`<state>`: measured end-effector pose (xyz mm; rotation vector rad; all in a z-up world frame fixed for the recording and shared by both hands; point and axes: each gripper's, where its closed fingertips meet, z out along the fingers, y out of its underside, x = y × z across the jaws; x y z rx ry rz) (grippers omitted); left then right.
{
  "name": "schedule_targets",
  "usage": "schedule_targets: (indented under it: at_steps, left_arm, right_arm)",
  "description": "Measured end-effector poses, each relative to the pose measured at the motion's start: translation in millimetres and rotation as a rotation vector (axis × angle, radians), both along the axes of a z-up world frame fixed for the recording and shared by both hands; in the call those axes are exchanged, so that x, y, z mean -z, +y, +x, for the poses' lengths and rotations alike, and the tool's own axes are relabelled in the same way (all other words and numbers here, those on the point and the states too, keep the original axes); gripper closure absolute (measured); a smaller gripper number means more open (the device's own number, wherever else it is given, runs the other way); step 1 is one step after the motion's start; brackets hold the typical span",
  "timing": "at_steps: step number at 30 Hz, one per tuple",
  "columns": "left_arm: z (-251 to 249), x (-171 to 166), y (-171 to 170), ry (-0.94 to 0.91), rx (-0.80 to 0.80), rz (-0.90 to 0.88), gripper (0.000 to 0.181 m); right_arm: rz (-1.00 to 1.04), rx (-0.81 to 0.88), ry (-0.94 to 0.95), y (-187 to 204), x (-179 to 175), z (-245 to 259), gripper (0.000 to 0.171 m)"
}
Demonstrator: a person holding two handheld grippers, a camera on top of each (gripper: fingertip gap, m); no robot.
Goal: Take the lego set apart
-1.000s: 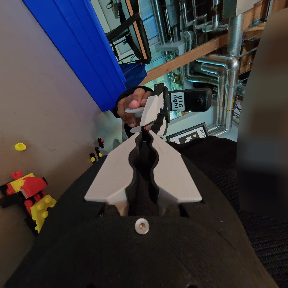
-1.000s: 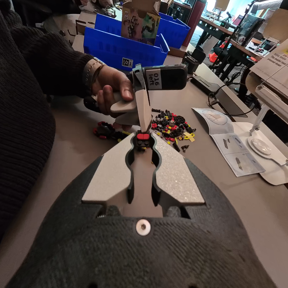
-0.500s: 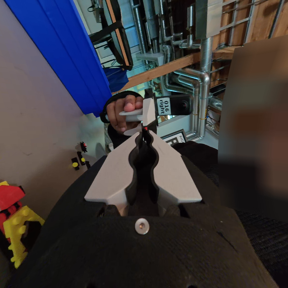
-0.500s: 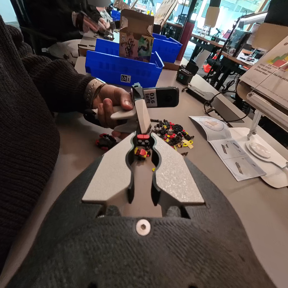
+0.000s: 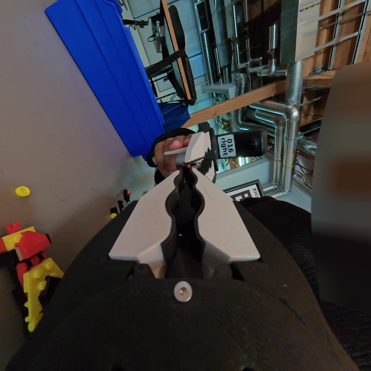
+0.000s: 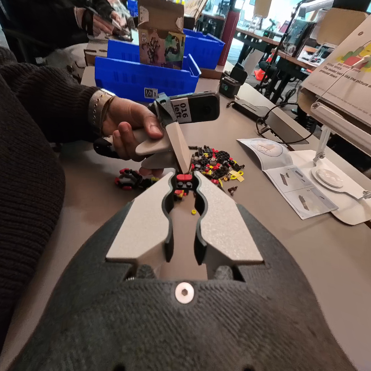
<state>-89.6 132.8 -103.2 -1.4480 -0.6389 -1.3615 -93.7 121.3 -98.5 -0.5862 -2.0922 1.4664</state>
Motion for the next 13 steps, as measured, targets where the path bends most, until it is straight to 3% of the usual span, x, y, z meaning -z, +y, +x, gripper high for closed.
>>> schedule_targets:
  at_steps: [13]
  left_arm:
    - [-5.5, 8.6, -0.6, 0.137, -0.048, -0.074, 0.179]
  right_arm:
    - [-0.084, 0.031, -0.018, 0.6, 3.0, -7.1, 0.159]
